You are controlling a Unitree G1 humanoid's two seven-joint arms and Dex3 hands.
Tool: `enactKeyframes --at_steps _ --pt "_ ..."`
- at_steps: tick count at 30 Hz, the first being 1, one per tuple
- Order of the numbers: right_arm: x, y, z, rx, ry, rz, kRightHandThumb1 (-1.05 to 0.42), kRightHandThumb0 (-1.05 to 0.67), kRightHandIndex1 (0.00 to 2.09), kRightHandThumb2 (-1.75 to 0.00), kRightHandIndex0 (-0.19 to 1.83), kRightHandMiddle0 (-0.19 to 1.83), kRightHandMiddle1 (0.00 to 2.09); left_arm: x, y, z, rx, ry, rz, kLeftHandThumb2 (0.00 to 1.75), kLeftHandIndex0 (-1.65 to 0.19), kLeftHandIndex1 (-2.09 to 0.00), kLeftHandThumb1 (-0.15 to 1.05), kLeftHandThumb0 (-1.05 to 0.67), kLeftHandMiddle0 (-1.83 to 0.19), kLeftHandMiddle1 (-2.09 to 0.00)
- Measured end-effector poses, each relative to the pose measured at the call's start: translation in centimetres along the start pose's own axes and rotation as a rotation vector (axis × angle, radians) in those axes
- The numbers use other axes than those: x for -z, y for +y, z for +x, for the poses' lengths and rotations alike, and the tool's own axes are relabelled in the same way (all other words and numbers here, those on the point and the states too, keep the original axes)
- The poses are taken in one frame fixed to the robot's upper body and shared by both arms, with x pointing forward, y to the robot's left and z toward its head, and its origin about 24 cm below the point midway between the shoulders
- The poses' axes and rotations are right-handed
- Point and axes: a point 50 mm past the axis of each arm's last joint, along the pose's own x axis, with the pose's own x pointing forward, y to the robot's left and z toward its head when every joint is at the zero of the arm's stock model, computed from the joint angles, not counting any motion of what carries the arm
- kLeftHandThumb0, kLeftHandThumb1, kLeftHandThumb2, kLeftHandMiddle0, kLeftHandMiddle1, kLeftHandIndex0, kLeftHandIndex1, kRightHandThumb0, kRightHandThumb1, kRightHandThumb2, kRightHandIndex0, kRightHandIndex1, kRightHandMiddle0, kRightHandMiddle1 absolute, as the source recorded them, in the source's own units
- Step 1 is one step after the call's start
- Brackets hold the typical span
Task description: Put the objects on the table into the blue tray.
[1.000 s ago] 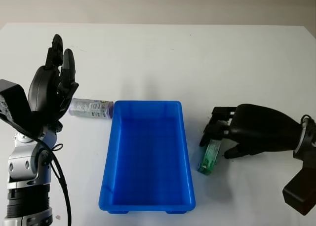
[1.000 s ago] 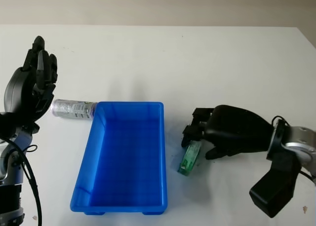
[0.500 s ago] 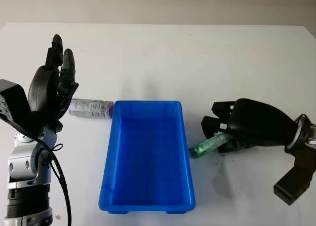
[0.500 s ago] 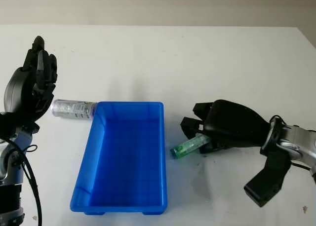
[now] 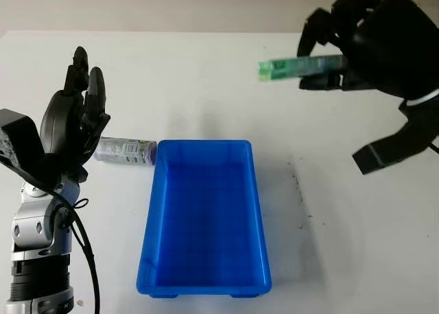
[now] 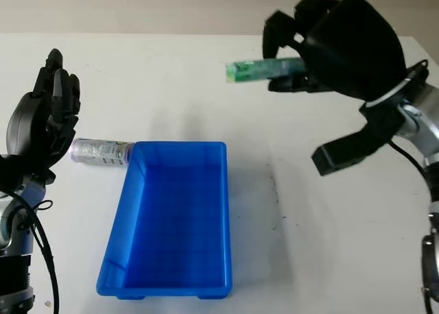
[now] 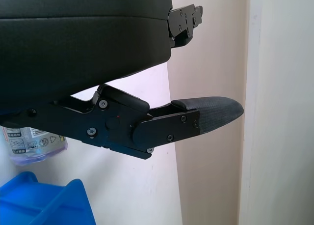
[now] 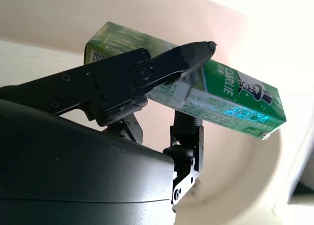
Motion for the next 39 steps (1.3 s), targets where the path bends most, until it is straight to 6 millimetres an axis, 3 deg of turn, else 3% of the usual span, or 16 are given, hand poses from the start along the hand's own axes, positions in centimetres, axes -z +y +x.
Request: enactKeyframes --at_steps 6,11,13,14,16,17,18,21,22,27,32,39 --pt "-4.4 1.0 2.5 -0.029 -0.140 0.195 -1.03 -0.56 2.03 -0.06 0.86 0.73 2.09 0.2 -0.3 0.0 -0.001 0.002 -0.010 0.61 0.19 0.00 1.05 -0.76 0.19 0.00" --pt "-7.3 2.7 2.3 -0.176 -0.237 0.317 -1.05 -0.58 2.09 -0.08 0.72 0.60 2.09 0.2 -0.3 0.0 -0.004 0.001 -0.008 0.62 0.19 0.00 1.05 -0.75 0.19 0.00" --pt "-7.9 3.2 2.1 -0.239 -0.261 0.349 -1.05 -0.60 2.09 -0.08 0.55 0.45 2.09 0.1 -0.3 0.0 -0.010 0.001 -0.004 0.62 0.19 0.00 1.05 -0.76 0.19 0.00" --pt "-8.0 3.4 2.0 -0.269 -0.271 0.358 -1.05 -0.62 1.97 -0.09 0.41 0.31 2.00 0.1 -0.3 0.0 -0.012 0.002 -0.002 0.61 0.19 0.00 1.05 -0.75 0.19 0.00" --pt "-8.2 3.5 1.8 -0.335 -0.288 0.358 -1.05 -0.66 1.59 -0.13 0.22 0.11 1.59 0.2 -0.3 0.0 -0.013 0.001 -0.002 0.61 0.19 0.00 1.05 -0.75 0.19 0.00" --pt "-8.2 3.6 1.7 -0.380 -0.295 0.358 -1.05 -0.68 1.31 -0.15 0.13 0.03 1.30 0.1 -0.4 0.0 -0.012 0.000 -0.003 0.61 0.19 0.00 1.05 -0.75 0.19 0.00" --pt "-8.1 3.7 1.6 -0.427 -0.295 0.364 -1.05 -0.72 0.89 -0.15 0.01 -0.07 0.90 0.1 -0.4 -0.1 -0.012 -0.001 -0.003 0.61 0.19 0.00 1.05 -0.74 0.19 0.00" --pt "-7.6 3.5 1.4 -0.526 -0.271 0.392 -1.05 -0.78 0.20 -0.15 -0.14 -0.17 0.23 0.1 -0.4 -0.1 -0.012 -0.002 -0.004 0.61 0.19 0.00 1.05 -0.75 0.19 0.00" --pt "-7.6 3.4 1.4 -0.543 -0.268 0.401 -1.05 -0.79 0.10 -0.15 -0.16 -0.18 0.12 0.1 -0.4 -0.1 -0.012 -0.002 -0.005 0.61 0.19 0.00 1.05 -0.75 0.19 0.00" --pt "-7.3 3.1 1.0 -0.557 -0.240 0.417 -1.05 -0.80 0.00 -0.28 -0.19 -0.19 0.00 0.2 -0.5 -0.1 -0.012 -0.001 -0.008 0.62 0.19 0.00 1.05 -0.75 0.19 0.00" --pt "-6.1 2.0 1.1 -0.371 -0.164 0.383 -1.05 -0.81 0.00 -0.39 -0.19 -0.19 0.00 0.3 -0.7 -0.1 -0.012 0.001 -0.013 0.61 0.19 0.00 1.05 -0.75 0.19 0.00" --pt "-2.6 2.2 -0.5 -0.058 0.203 0.684 -1.05 -0.80 0.00 -0.48 -0.19 -0.19 0.00 0.4 -0.6 -0.1 -0.010 0.003 -0.012 0.60 0.19 0.00 1.05 -0.75 0.19 0.00"
